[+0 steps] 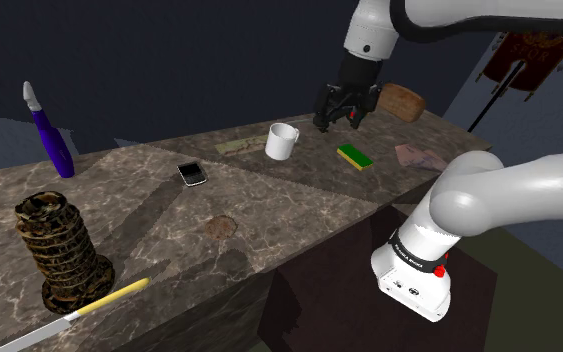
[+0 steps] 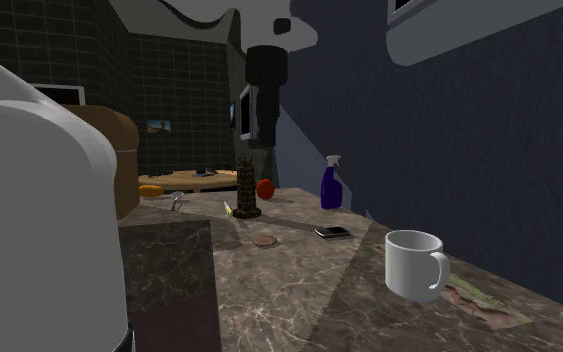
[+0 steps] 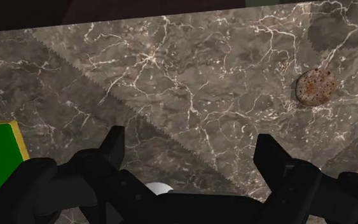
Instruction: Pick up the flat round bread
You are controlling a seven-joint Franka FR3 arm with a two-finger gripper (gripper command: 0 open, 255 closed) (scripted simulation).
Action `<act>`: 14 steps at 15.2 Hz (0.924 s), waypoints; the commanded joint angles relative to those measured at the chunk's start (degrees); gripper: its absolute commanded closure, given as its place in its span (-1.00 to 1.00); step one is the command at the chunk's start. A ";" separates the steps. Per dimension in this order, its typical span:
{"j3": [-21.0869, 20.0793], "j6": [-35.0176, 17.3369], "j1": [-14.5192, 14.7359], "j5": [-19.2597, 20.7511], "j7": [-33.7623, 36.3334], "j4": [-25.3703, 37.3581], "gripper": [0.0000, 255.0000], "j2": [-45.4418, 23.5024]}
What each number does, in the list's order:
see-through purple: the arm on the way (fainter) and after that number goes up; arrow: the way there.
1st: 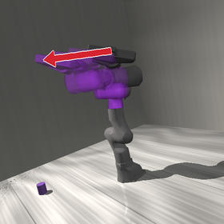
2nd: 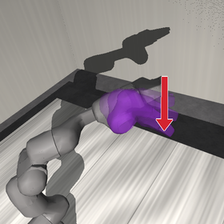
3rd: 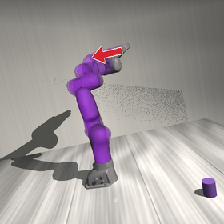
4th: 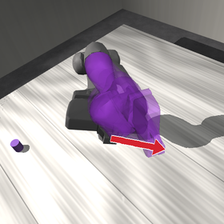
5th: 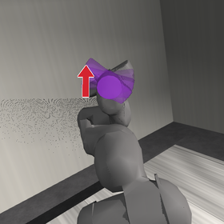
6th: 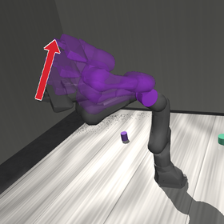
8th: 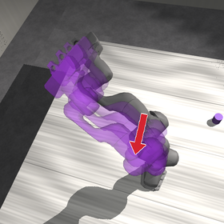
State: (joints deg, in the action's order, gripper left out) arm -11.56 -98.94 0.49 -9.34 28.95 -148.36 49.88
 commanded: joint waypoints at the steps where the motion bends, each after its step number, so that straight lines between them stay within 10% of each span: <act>1: -3.15 -3.49 0.32 -2.42 4.49 -2.57 -1.00 -0.54; 14: -26.14 -25.89 -2.50 -12.07 33.67 -2.20 -1.00 -20.16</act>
State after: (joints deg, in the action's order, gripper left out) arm -35.82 -122.88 -1.19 -21.32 60.05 -151.31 32.03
